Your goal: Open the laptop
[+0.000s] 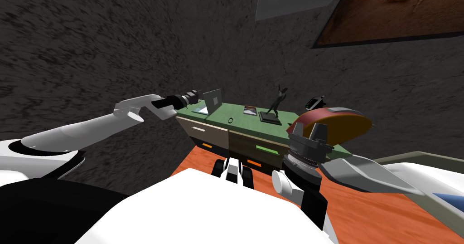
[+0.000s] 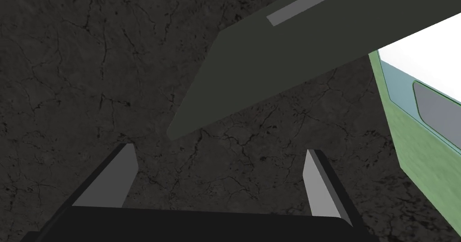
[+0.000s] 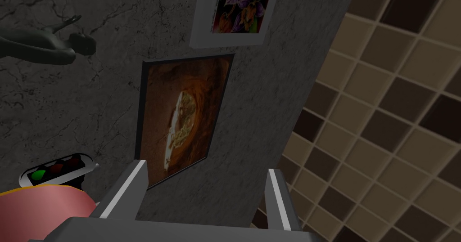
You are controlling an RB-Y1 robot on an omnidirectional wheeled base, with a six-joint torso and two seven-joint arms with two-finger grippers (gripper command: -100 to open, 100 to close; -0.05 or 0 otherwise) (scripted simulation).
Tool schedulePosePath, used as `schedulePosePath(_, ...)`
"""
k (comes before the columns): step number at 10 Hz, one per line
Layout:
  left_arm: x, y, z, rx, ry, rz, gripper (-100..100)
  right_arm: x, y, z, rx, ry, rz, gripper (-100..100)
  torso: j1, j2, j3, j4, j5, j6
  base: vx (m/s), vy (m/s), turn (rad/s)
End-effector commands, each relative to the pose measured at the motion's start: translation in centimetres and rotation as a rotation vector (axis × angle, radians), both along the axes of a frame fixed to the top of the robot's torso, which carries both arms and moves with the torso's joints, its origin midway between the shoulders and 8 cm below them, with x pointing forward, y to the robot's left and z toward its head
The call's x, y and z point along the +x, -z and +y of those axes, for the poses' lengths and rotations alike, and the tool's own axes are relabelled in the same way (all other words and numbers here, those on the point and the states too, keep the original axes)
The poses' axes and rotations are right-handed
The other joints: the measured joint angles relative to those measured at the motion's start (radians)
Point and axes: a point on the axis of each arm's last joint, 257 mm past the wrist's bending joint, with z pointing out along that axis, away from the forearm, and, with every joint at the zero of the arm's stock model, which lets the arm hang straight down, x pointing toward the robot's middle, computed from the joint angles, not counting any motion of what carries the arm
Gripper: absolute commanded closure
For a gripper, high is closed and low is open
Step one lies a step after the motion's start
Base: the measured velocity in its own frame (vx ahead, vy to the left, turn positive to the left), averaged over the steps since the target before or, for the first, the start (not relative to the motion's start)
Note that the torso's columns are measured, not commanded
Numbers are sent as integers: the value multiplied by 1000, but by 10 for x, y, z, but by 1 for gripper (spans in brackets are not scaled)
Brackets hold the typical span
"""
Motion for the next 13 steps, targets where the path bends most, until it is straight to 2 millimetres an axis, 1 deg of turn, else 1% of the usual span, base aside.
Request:
schedulePosePath(1, -1, -4, -3, 47, 1, -4, -100, 0, 0, 0, 0, 0, 0, 0, -1, 0, 0, 0, 0, 0, 0, -37, 4)
schedulePosePath(2, -1, -5, -3, 54, 0, -5, -100, 0, 0, 0, 0, 0, 0, 0, 1, -1, 0, 0, 0, 0, 0, -8, -1)
schedulePosePath(3, -1, -5, -3, 53, 1, -5, 100, 0, 0, 0, 0, 0, 0, 0, 2, -1, 0, 0, 1, 0, 0, 0, 0)
schedulePosePath(6, 1, -1, 4, -140, -9, 11, 100, 0, 0, 0, 0, 0, 0, 0, 5, -3, -2, -1, 2, 0, 1, 92, -25)
schedulePosePath(7, 1, 0, 6, -179, -11, 14, 100, 0, 0, 0, 0, 0, 0, 0, 4, -2, -2, -1, 1, 0, 4, 151, -17)
schedulePosePath(8, 2, 2, 9, -256, -13, 21, 100, 0, 0, 0, -1, 0, 0, 0, 2, -1, -1, 0, 1, 0, -5, 152, -26)
schedulePosePath(9, 2, 3, 10, -295, -14, 24, 100, 0, 0, 0, 0, 0, 0, 0, -1, 0, 0, 0, 0, 0, 2, 121, -24)
schedulePosePath(10, 2, 2, 9, -263, -14, 21, 100, 0, 0, 0, 0, 0, 0, 0, -3, 0, 0, 0, -1, 0, 4, 51, -5)
schedulePosePath(11, 1, 0, 7, -195, -14, 17, -100, 0, 0, 0, 0, 0, 0, 0, -7, 0, 0, 0, -2, 0, -4, -33, 0)
schedulePosePath(13, -1, -2, 4, -102, -15, 9, -100, 0, 0, 0, 0, 0, 0, 0, -9, 0, 0, 0, -3, 0, 2, -102, 2)
